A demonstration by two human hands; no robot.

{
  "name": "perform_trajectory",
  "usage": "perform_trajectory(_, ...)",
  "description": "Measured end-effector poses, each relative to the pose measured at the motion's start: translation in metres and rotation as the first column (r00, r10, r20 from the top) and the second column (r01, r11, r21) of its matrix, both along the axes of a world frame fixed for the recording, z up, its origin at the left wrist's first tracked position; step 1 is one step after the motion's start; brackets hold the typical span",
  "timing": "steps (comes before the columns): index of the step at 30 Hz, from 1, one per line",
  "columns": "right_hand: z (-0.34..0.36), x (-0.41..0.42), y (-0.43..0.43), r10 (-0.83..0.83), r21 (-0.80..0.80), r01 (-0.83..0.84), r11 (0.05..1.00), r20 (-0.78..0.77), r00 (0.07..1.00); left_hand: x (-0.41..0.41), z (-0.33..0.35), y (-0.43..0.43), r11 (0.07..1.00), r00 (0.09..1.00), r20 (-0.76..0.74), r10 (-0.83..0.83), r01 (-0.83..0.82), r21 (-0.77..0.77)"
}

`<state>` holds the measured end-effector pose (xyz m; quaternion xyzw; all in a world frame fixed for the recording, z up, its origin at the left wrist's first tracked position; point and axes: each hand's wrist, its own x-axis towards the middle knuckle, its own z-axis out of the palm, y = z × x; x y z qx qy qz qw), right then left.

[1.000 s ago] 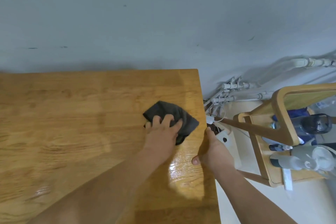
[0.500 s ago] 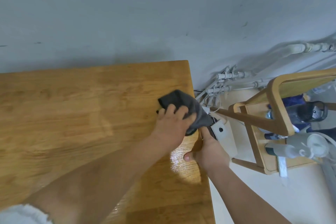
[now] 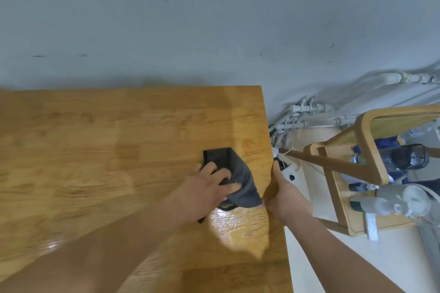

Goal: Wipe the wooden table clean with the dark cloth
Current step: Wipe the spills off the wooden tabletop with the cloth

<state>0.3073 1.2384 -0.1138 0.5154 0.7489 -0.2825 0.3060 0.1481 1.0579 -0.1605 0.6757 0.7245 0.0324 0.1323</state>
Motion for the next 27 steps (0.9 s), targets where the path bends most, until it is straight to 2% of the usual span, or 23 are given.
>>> perform_trajectory(1,0.001,-0.001,-0.002,-0.003,-0.012,0.003,1.000,0.007,1.000,-0.016,0.003,-0.003,1.000,0.999,-0.034,0.017,-0.018,-0.020)
perform_trajectory(3,0.003,-0.005,-0.007,0.022,-0.015,-0.021,1.000,0.015,1.000,-0.040,0.009,-0.006,0.966,0.967,-0.057,0.248,-0.251,-0.058)
perform_trajectory(5,0.003,-0.011,-0.007,0.087,0.015,-0.089,0.996,0.084,0.993,-0.040,0.017,-0.012,0.844,0.847,-0.030,0.531,-0.532,-0.064)
perform_trajectory(6,0.007,-0.017,-0.004,0.146,0.031,-0.152,0.988,0.139,0.979,-0.030,0.017,-0.018,0.808,0.811,-0.043,0.583,-0.584,-0.079)
perform_trajectory(7,0.009,-0.026,0.002,0.215,0.036,-0.226,0.973,0.202,0.955,-0.018,0.016,-0.027,0.810,0.815,-0.057,0.577,-0.580,-0.085)
perform_trajectory(9,0.014,-0.050,0.017,0.325,0.017,-0.342,0.940,0.266,0.907,-0.001,0.014,-0.049,0.892,0.894,-0.006,0.448,-0.447,-0.065)
perform_trajectory(10,0.018,-0.063,0.024,0.363,0.006,-0.375,0.927,0.235,0.902,-0.004,0.012,-0.061,0.938,0.938,0.026,0.345,-0.345,-0.024)
perform_trajectory(12,0.025,-0.086,0.035,0.326,0.036,-0.330,0.943,0.080,0.942,-0.032,0.010,-0.082,0.989,0.989,-0.001,0.149,-0.149,0.016)
perform_trajectory(13,0.027,-0.096,0.037,0.281,0.060,-0.282,0.958,0.026,0.959,-0.050,0.010,-0.090,0.991,0.991,-0.034,0.130,-0.129,0.018)
perform_trajectory(14,0.029,-0.105,0.036,0.248,0.081,-0.248,0.965,0.004,0.969,-0.067,0.011,-0.094,0.982,0.981,-0.048,0.186,-0.185,0.030)
perform_trajectory(15,0.030,-0.113,0.033,0.228,0.100,-0.230,0.968,0.030,0.973,-0.083,0.012,-0.096,0.950,0.949,-0.047,0.311,-0.310,0.037)
perform_trajectory(18,0.021,-0.121,0.024,0.132,0.114,-0.144,0.983,0.110,0.985,-0.112,0.017,-0.090,0.727,0.728,-0.114,0.676,-0.684,-0.052)
perform_trajectory(20,0.013,-0.121,0.023,0.081,0.114,-0.093,0.989,0.102,0.991,-0.123,0.015,-0.077,0.624,0.628,-0.164,0.761,-0.777,-0.081)
perform_trajectory(23,0.008,-0.120,0.029,0.108,0.110,-0.118,0.987,0.092,0.990,-0.127,0.014,-0.039,0.586,0.591,-0.180,0.786,-0.806,-0.087)
perform_trajectory(27,0.001,-0.117,0.029,0.097,0.124,-0.107,0.986,0.087,0.991,-0.115,0.013,0.038,0.659,0.657,-0.175,0.734,-0.751,-0.055)
